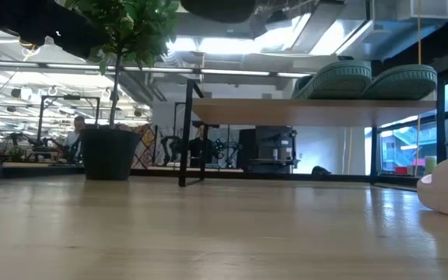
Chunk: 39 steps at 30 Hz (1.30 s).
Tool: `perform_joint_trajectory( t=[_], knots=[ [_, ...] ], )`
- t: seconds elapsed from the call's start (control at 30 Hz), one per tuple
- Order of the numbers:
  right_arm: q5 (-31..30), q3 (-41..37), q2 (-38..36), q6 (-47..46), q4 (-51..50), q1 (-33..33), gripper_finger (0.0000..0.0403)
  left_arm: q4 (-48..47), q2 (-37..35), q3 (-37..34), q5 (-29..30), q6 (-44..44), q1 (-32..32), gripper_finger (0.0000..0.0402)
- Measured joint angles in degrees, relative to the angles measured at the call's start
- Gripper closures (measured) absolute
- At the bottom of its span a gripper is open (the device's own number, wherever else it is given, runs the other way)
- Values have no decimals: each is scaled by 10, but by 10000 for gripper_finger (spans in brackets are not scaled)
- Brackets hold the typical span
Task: Pick and place slides into the shelf
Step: Put the right black slides on the shelf
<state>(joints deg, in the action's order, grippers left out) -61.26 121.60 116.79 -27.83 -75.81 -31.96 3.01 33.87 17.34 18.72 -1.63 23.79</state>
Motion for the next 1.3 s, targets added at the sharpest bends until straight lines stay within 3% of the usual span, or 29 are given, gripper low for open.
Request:
perform_joint_trajectory(
  t=[0.2, 0.37, 0.8, 1.03, 1.3],
  knots=[
    [4, 20, 0, 28, -35, 74, 391, 0, 0, 0, 0, 0, 0, 198],
    [24, 19, 1, -6, -145, 128, 391, 0, 0, 0, 0, 0, 0, 198],
    [25, -50, -60, 54, -140, 170, 391, -12, 0, 0, 0, 0, 0, 198],
    [28, -155, -123, 44, -91, 207, 391, -14, 0, 0, 0, -4, 0, 198],
    [88, -253, -145, 131, 35, 260, 391, -23, 0, 0, 0, -5, 0, 198]
  ],
)
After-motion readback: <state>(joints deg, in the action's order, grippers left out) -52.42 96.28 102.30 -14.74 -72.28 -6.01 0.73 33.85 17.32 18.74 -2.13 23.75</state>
